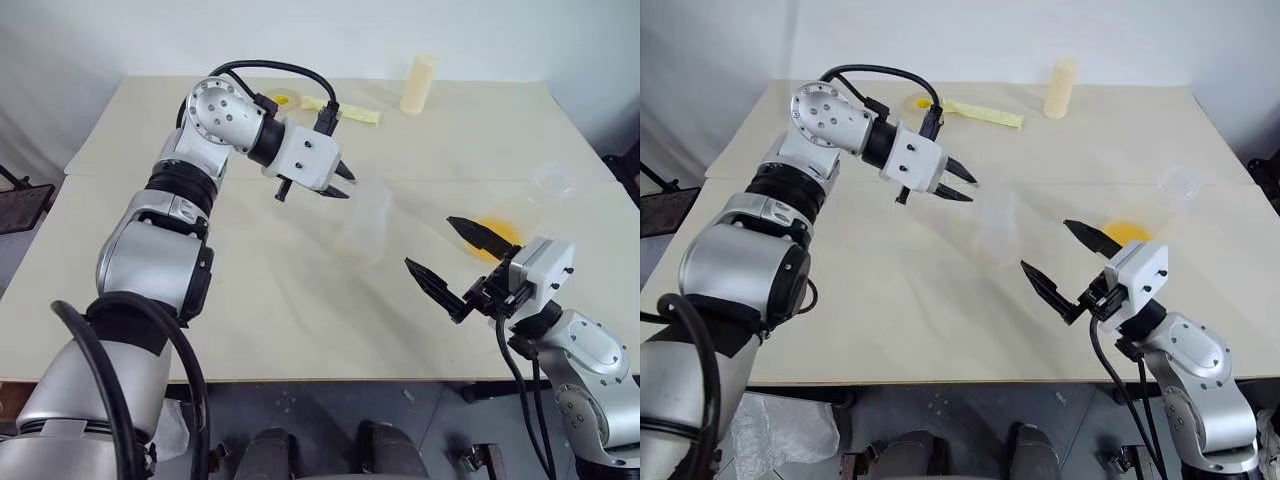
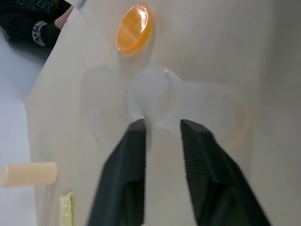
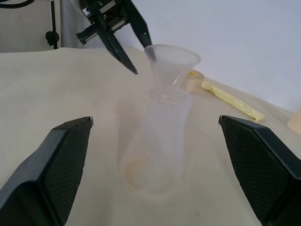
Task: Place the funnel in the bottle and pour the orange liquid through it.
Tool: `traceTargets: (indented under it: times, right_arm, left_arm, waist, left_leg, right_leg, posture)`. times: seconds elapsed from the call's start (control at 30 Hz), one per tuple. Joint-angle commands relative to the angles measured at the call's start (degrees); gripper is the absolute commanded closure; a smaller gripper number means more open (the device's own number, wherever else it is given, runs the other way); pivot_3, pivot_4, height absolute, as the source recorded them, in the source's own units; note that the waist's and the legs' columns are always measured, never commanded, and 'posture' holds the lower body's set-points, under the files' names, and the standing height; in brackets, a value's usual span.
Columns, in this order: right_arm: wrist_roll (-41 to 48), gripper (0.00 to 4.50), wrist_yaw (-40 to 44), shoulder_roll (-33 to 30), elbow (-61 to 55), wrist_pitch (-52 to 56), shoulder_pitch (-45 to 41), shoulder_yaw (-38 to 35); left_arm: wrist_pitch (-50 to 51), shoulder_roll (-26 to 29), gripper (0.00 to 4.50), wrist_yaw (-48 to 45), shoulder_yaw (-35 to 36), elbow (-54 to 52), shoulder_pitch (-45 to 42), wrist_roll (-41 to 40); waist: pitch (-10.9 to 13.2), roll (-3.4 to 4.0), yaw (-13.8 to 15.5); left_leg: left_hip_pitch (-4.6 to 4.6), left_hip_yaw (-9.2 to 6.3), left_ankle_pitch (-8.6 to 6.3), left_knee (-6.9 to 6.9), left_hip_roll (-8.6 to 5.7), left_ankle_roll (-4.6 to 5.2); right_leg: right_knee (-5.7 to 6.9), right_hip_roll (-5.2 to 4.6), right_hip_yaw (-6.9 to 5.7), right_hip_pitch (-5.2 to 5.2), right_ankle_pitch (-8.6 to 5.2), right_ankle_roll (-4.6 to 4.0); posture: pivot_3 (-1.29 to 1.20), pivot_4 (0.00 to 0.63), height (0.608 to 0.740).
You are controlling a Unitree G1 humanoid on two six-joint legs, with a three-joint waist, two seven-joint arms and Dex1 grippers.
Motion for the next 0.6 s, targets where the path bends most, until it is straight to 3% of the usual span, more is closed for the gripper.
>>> traceTargets:
  times: [0.03, 0.23, 0.6]
  right_arm:
    - [0.0, 0.0, -0.2, -0.2, -1.8, -1.3, -0.2, -1.3]
    - [-0.4, 0.0, -0.2, -0.2, -0.6, -1.6, -1.1, -1.5]
    - [-0.6, 0.0, -1.3, 1.7, 0.1, -2.7, 2.6, -3.4]
  left_arm:
    - [0.4, -0.6, 1.96, 0.7, 1.1, -0.5, -2.7, -0.8]
    - [2.1, -0.9, 0.03, 1.1, 2.9, -0.3, -3.2, -2.1]
    - [14.7, 4.2, 0.03, -1.2, 13.2, -3.6, 1.8, -12.1]
  waist:
    - [0.0, 0.0, 0.0]
    - [0.0, 0.0, 0.0]
    - [0.0, 0.0, -0.2]
  left_leg:
    - [0.0, 0.0, 0.0, 0.0, 0.0, 0.0]
    - [-0.08, -0.03, 0.0, 0.06, 0.0, 0.0]
    - [-0.28, -0.11, -0.01, 0.3, 0.03, 0.02]
  right_leg:
    - [0.0, 0.0, 0.0, 0.0, 0.0, 0.0]
    - [0.0, 0.0, -0.03, -0.04, 0.0, 0.0]
    - [0.11, 0.0, -0.08, -0.17, 0.0, 0.0]
  posture:
    - [0.0, 0.15, 0.74]
    - [0.0, 0.15, 0.74]
    - [0.0, 0.15, 0.74]
